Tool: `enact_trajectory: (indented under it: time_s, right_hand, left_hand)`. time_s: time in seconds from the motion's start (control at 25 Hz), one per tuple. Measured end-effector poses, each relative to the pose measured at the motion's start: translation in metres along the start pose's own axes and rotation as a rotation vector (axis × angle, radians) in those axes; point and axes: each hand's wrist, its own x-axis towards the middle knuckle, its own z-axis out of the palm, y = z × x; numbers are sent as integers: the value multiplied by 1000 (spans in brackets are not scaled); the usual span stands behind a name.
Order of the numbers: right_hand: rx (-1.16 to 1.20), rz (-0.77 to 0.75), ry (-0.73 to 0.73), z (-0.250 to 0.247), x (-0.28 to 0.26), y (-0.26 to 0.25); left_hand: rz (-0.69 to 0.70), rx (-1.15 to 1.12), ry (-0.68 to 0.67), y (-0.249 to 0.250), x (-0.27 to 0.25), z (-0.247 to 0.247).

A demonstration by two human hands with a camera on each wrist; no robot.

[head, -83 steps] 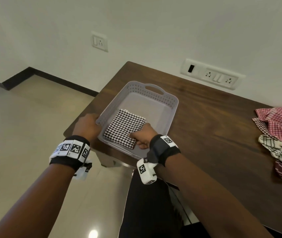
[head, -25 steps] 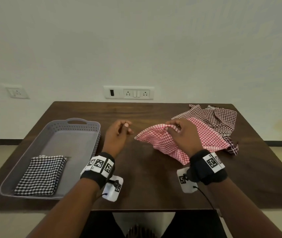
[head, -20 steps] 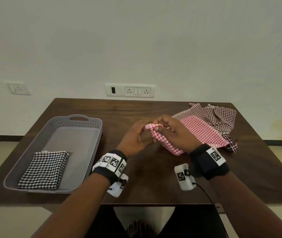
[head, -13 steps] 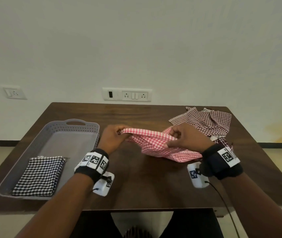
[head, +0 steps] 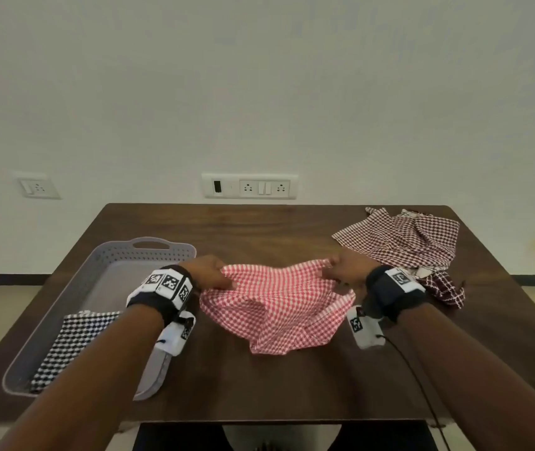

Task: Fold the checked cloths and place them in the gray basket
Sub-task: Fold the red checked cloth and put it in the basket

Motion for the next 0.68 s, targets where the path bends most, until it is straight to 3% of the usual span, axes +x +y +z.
enact_trajectory:
  time_s: [0.04,0.08,0.16,0.24,0.32,0.36,0.44,0.56,0.68]
  right_hand:
    - [-167,23,106,-7,13,-3]
    - [-172,18,229,-18,23,-12]
    - [51,-66,463,-46,43,-34]
    - [400,-213,659,-80,54,-52]
    - [580,-374,809,-116,45,-68]
    - [605,-443,857,-133,36,-76]
    - [630,-556,906,-159,13,-90]
    - [665,-661,898,-169,-20,-96]
    - [604,-640,842,-142,-48,-79]
  left_hand:
    - [-58,80,107,3,9,-14]
    - [-85,82,257,11,12,-28]
    - [-57,-52,606,42,13,-59]
    - [62,-399,894,69,9,-89]
    - [315,-814,998,90,-1,-117]
    - [428,-883,1036,95,-9,-130]
    - [585,-809,1127,103,-24,-146]
    - [677,-788,1152,105,-44,-142]
    - [686,-786,1095,90,-60,-107]
